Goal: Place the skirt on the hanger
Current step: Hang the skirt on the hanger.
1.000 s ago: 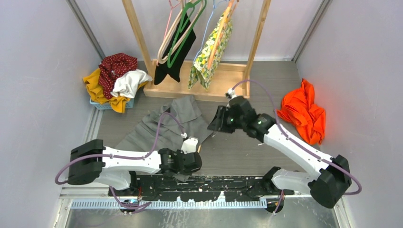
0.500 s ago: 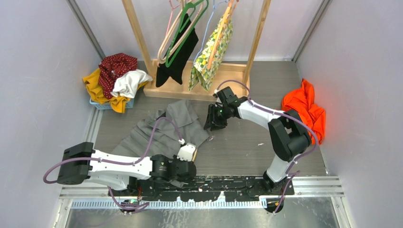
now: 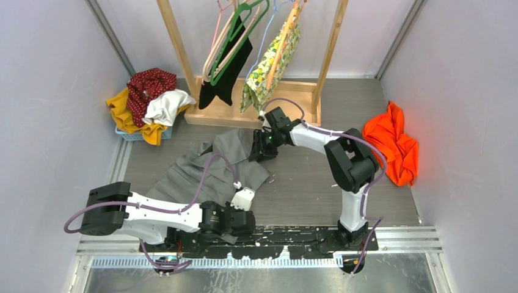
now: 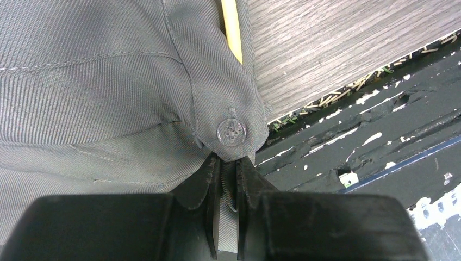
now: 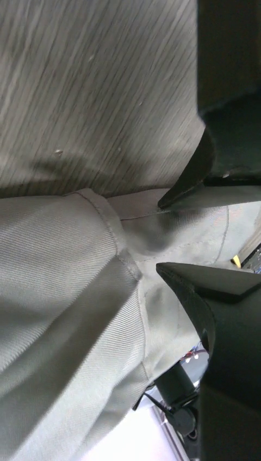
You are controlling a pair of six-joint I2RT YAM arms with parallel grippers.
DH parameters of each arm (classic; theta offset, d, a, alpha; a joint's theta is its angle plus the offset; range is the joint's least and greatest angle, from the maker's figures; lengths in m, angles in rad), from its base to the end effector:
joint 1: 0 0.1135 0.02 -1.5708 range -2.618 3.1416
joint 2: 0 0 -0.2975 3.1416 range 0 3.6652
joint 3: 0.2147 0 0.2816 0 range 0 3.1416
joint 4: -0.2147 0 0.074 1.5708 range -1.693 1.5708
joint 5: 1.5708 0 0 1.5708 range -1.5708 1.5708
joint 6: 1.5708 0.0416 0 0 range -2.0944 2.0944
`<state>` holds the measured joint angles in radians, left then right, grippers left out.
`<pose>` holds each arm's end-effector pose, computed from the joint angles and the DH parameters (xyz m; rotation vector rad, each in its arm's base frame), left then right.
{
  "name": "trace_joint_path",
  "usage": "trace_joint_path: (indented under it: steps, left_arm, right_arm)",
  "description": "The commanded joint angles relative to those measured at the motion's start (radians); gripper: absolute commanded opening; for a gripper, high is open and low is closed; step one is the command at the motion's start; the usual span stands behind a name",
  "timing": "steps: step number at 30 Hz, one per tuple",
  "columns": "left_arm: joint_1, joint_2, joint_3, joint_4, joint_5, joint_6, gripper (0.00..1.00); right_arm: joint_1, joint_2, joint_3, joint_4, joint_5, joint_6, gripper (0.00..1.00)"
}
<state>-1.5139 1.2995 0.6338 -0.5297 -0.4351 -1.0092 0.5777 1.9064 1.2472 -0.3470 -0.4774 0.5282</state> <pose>0.0308 -0.2333 0.1734 0.5439 2.5467 -0.2957 0.3511 0.2517 0.1796 -0.2612 2.7353 0.9851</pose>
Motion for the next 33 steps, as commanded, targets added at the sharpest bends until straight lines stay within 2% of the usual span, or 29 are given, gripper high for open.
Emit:
trace_joint_path:
  steps: [1, 3, 6, 7, 13, 18, 23, 26, 29, 33]
  left_arm:
    - [-0.007, -0.006, 0.002, 0.046, -0.018, -0.008, 0.09]
    - [-0.007, -0.013, -0.002, 0.046, -0.023, -0.014, 0.09]
    - [-0.008, -0.022, -0.012, 0.053, -0.035, -0.026, 0.09]
    - [-0.008, -0.022, -0.016, 0.055, -0.037, -0.027, 0.09]
    - [-0.006, -0.014, -0.005, 0.04, -0.06, -0.059, 0.09]
    - [0.016, 0.002, 0.015, 0.043, -0.075, -0.068, 0.1]
    - [0.043, -0.011, 0.034, 0.014, -0.112, -0.101, 0.11]
    - [0.056, -0.055, 0.027, 0.004, -0.128, -0.117, 0.11]
    - [0.059, -0.091, 0.024, -0.022, -0.149, -0.127, 0.11]
    - [0.067, -0.115, 0.023, -0.082, -0.168, -0.162, 0.11]
  right_arm:
    - [0.024, 0.022, 0.056, -0.045, 0.035, -0.05, 0.38]
    - [0.029, 0.009, 0.029, -0.039, 0.038, -0.057, 0.26]
    - [0.029, -0.032, -0.029, -0.018, 0.05, -0.045, 0.03]
    - [0.029, -0.051, -0.05, -0.01, 0.059, -0.039, 0.01]
    - [0.065, -0.228, -0.168, -0.001, 0.082, -0.012, 0.01]
    - [0.178, -0.372, -0.254, -0.018, 0.086, 0.026, 0.01]
    - [0.228, -0.449, -0.435, 0.119, 0.001, 0.166, 0.01]
    - [0.241, -0.503, -0.55, 0.153, 0.058, 0.216, 0.01]
    - [0.241, -0.56, -0.635, 0.185, 0.053, 0.252, 0.01]
    - [0.237, -0.632, -0.646, 0.082, 0.164, 0.235, 0.01]
